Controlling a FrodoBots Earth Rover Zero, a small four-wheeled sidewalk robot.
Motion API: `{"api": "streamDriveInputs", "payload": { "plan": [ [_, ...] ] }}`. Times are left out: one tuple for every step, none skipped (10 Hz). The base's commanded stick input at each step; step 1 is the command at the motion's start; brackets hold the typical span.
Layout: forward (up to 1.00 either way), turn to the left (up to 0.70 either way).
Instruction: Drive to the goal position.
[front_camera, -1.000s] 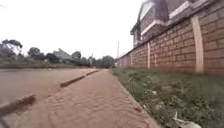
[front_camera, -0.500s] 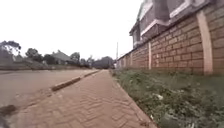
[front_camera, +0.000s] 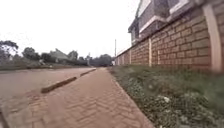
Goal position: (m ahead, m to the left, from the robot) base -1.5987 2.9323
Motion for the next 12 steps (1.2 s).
{"api": "streamDriveInputs", "payload": {
  "plan": [
    [0.70, 0.00],
    [0.70, 0.00],
    [0.70, 0.00],
    [0.70, 0.00],
    [0.70, 0.00],
    [0.70, 0.00],
    [0.70, 0.00],
    [0.70, 0.01],
    [0.70, 0.03],
    [0.70, 0.18],
    [0.70, 0.35],
    [0.70, 0.35]
  ]
}}
